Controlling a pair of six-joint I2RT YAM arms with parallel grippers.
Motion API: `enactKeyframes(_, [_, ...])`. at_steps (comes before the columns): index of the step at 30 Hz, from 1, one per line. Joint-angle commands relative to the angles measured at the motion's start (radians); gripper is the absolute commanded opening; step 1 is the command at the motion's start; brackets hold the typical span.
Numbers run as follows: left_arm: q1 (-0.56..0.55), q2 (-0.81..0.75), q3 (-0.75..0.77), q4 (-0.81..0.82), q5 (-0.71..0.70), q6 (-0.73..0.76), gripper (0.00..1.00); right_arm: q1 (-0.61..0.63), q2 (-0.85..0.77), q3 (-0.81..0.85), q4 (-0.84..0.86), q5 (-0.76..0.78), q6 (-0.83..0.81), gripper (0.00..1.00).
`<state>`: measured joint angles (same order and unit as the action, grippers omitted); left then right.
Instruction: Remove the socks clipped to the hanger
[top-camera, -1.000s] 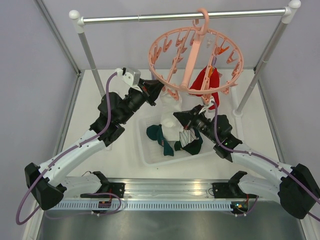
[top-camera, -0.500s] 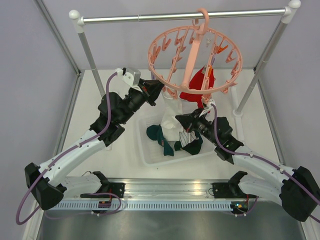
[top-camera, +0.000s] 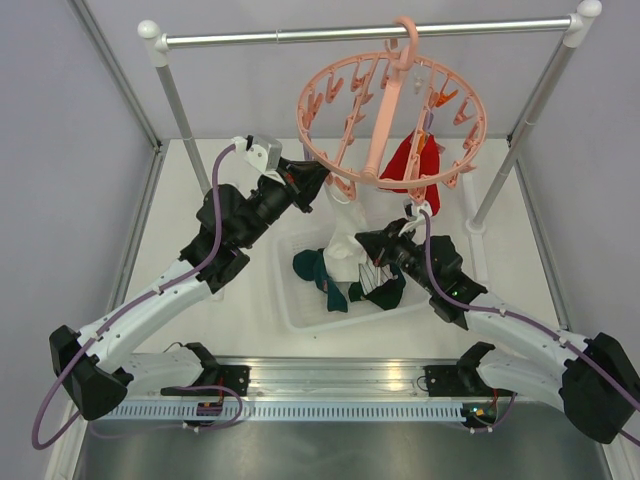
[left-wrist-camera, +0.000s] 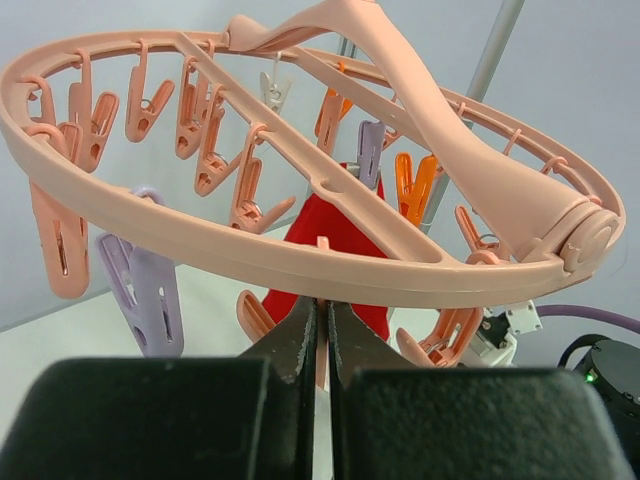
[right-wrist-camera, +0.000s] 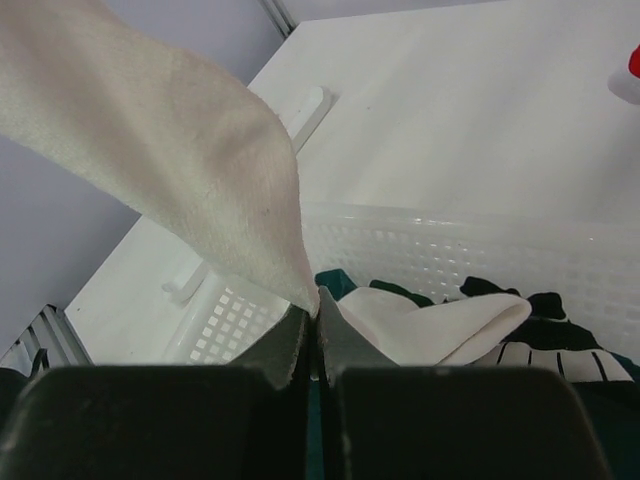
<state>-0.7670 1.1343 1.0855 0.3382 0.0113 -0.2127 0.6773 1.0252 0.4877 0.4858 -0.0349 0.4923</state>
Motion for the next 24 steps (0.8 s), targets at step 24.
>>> enactKeyframes(24, [0.005, -0.068, -0.035, 0.001, 0.015, -0.057, 0.4, 0.002, -0.031, 0.055, -0.092, 0.036, -0.04, 0.01])
